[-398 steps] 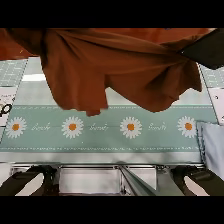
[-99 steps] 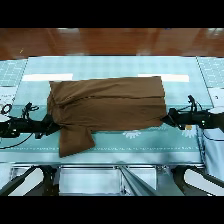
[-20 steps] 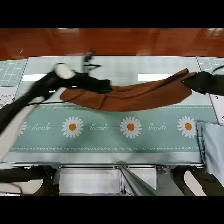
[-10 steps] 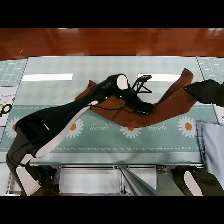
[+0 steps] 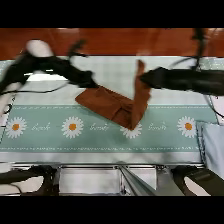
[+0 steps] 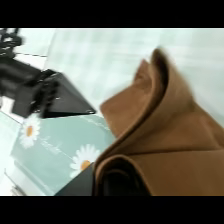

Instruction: Fold the shirts.

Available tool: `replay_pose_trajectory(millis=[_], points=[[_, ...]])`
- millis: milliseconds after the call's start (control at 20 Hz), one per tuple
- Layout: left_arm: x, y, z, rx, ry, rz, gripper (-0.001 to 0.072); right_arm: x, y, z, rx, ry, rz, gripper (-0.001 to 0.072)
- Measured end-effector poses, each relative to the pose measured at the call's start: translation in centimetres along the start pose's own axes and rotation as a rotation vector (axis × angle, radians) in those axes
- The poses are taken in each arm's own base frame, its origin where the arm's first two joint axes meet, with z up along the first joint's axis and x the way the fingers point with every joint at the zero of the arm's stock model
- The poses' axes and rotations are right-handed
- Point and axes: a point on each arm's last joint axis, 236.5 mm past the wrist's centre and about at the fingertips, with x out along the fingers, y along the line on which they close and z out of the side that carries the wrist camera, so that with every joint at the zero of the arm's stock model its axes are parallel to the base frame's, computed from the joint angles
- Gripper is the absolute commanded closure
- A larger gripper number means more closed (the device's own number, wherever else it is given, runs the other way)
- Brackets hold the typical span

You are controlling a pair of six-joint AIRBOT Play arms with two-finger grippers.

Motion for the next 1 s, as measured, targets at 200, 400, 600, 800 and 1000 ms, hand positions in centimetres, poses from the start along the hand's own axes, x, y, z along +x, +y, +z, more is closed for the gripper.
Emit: replay_pose_trajectory(millis=[200,400,600,800,1000], points=[[-8.8,4.6,-2.7,-0.100,-0.201,0.095,0.0680,9.6,0.3,1.0,0.050,0.070,0.076,0.0685],[-12.5,6.2,-5.2,-0.147,-0.313,0.159,0.0680,17.7,-0.6,0.7,0.132,0.131,0.132,0.0685],[-12.6,6.7,-6.4,-0.165,-0.336,0.175,0.0680,22.8,-1.5,-0.2,0.201,0.163,0.168,0.0685],[-11.4,7.1,-6.7,-0.171,-0.340,0.177,0.0680,25.5,-1.2,-1.7,0.247,0.186,0.189,0.0298],[-10.1,7.6,-6.5,-0.172,-0.358,0.185,0.0680,25.5,-0.6,-2.9,0.250,0.242,0.216,0.0303]])
